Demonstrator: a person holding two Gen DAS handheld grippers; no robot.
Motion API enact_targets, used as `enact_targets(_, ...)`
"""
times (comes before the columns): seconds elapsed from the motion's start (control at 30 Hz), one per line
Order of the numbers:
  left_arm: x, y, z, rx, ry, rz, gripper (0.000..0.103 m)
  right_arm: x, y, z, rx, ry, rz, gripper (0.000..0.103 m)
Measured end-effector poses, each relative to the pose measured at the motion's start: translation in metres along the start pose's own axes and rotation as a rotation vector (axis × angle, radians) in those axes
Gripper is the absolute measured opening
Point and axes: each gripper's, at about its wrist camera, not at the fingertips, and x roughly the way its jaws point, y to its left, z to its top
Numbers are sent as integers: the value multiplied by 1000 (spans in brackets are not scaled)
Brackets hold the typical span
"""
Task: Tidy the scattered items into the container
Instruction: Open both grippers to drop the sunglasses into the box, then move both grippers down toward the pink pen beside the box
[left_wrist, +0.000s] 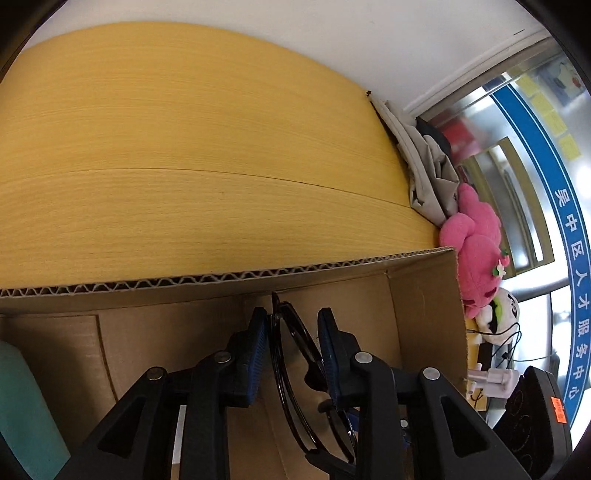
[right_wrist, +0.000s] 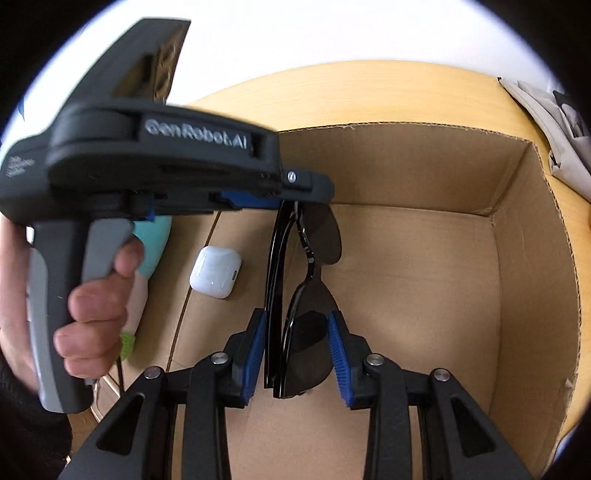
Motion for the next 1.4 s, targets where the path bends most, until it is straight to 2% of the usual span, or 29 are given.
enact_targets(0.07,-4,-2,-1,20,-17,17,52,0,0,-1,16,0,3,36)
enact_targets(0.13,-14,-6,-3,41,-45,19,55,-4,2,-1,22,-3,9,38)
enact_targets(0.2,-31,-11,-4,51,-88,8,64,-13,5,-1,13,-21,-5,45)
enact_targets(0.27,-55,-18,-9,66,-147,8,73,-28,11,-4,-2,-53,-32,58)
enact_targets(0.37,-99,-39,-31,157,-251,51,81,-57,18,-14,-16,-109,-77,63)
enact_targets(0.43,-131,-57,-58,234,-333,98,86,-84,25,-28,-33,-164,-110,65)
enact_targets(0.5,-161,-74,-93,299,-414,142,93,-101,31,-41,-52,-218,-137,70)
enact_targets(0.53,-174,-80,-111,321,-451,164,101,-115,33,-51,-64,-251,-153,74)
enact_targets(0.57,-187,-87,-132,342,-494,190,103,-127,32,-58,-77,-279,-166,77)
enact_targets(0.67,-216,-99,-191,380,-581,239,103,-155,43,-84,-89,-340,-195,78)
enact_targets(0.77,-233,-100,-239,351,-629,256,103,-179,50,-110,-68,-365,-207,78)
enact_targets(0.97,-243,-92,-302,286,-663,283,103,-191,68,-144,-110,-379,-255,78)
enact_targets(1.13,-243,-91,-332,272,-648,300,103,-193,77,-161,-124,-371,-255,78)
enact_targets(1.27,-234,-86,-350,268,-603,289,103,-195,73,-173,-115,-360,-204,78)
enact_targets(1.4,-218,-72,-371,255,-540,268,103,-198,43,-198,-94,-334,-124,78)
